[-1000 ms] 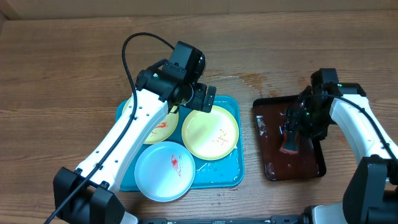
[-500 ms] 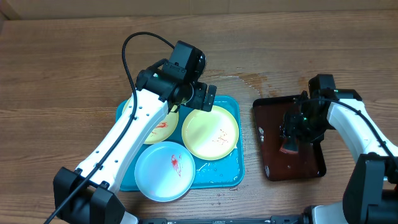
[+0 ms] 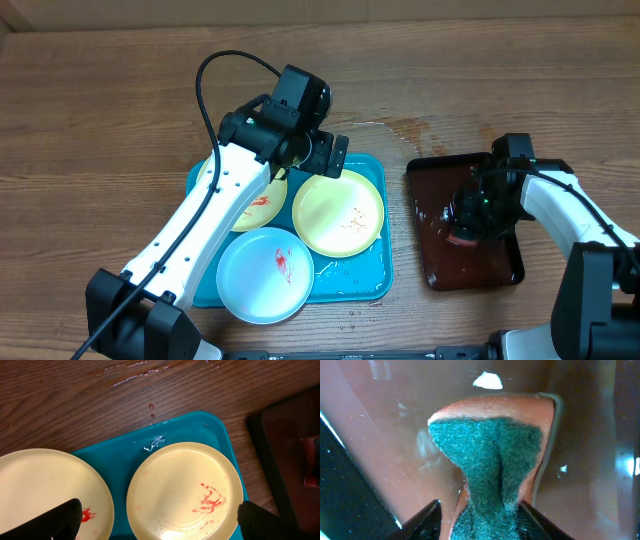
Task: Clean dirty plates on tray and stack at the side
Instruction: 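Lower the right gripper and grasp the orange-green sponge, then grip the right yellow plate's rim with the left gripper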
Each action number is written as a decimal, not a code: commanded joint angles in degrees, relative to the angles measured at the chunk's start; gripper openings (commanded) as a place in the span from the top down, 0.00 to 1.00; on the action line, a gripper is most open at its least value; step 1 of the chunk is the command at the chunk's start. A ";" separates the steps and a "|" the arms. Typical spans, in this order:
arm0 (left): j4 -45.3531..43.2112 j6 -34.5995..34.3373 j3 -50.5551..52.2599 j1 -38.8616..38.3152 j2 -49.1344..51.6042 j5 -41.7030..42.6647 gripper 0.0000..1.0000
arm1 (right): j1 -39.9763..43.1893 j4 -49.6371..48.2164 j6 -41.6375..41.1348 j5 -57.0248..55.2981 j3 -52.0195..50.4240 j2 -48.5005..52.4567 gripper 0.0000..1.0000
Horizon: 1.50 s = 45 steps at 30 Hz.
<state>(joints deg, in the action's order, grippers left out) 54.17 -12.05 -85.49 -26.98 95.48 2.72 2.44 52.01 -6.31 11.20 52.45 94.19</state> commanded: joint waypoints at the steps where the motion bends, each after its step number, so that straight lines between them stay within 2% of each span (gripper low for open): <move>1: -0.24 -0.17 -1.09 0.11 -0.61 -0.35 0.00 | 0.11 -2.25 -0.22 0.44 -0.20 0.13 0.72; 3: -0.24 -0.17 -1.09 0.11 -0.61 -0.37 0.00 | 0.11 -3.43 -1.95 -0.26 -0.20 0.13 0.92; 4: -0.24 -0.17 -1.09 0.11 -0.61 -0.37 0.00 | 0.11 -3.82 -2.78 -0.26 -0.20 0.13 0.96; 15: 0.09 -0.17 -1.09 0.04 -0.61 -0.20 0.00 | -0.02 -2.89 -5.73 -0.72 0.02 -1.03 0.96; 25: 0.24 -0.39 -1.09 -0.02 -0.61 0.31 0.00 | -1.53 9.16 -7.06 1.57 9.05 -10.47 0.96; 26: 0.17 -0.39 -1.09 0.00 -0.61 0.28 0.01 | -1.53 9.73 -7.28 1.57 9.57 -11.13 0.96; 27: 0.13 -0.39 -1.09 -0.02 -0.61 0.28 0.06 | -1.53 10.58 -7.56 1.60 10.16 -11.91 0.96; 28: -0.11 -0.39 -1.09 0.00 -0.61 0.28 0.00 | -1.53 11.47 -9.20 1.55 10.38 -12.35 0.96; 31: -0.17 -0.39 -1.09 0.00 -0.61 0.26 0.00 | -1.49 11.50 -10.25 0.39 9.35 -12.09 0.96; 33: -0.11 -0.39 -1.09 0.00 -0.61 0.24 0.18 | -1.46 9.66 -10.27 -0.37 7.65 -11.78 0.96; 34: -0.15 -0.39 -1.09 0.00 -0.61 0.24 0.41 | -1.46 8.15 -10.56 -0.92 6.23 -11.43 0.96; 35: -0.15 -0.39 -1.09 0.00 -0.61 0.24 0.41 | -1.46 7.15 -11.26 -1.07 5.29 -11.15 0.96; 37: -0.09 -0.37 -0.85 0.00 -0.55 0.02 0.10 | -1.46 4.68 -12.02 -1.07 2.60 -9.90 0.96; 38: -0.09 -0.37 -0.61 -0.04 -0.17 0.00 0.25 | -1.46 3.96 -12.28 -1.05 1.60 -8.83 0.96; 40: -0.02 -0.44 0.28 -0.04 0.55 -0.20 0.70 | -1.46 3.02 -13.27 -1.05 0.44 -7.43 0.96; 44: 0.92 -3.21 4.37 -0.04 1.60 0.24 0.66 | -1.46 1.25 -13.27 -1.05 -0.76 -6.01 0.96; 45: 0.90 -3.13 6.01 -0.04 1.57 2.08 0.59 | -1.46 0.92 -13.27 -1.03 -0.76 -5.53 0.96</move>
<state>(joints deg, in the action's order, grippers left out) 54.68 -13.37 -83.29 -26.98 95.81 2.74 1.08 53.93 -18.87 10.44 51.92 87.85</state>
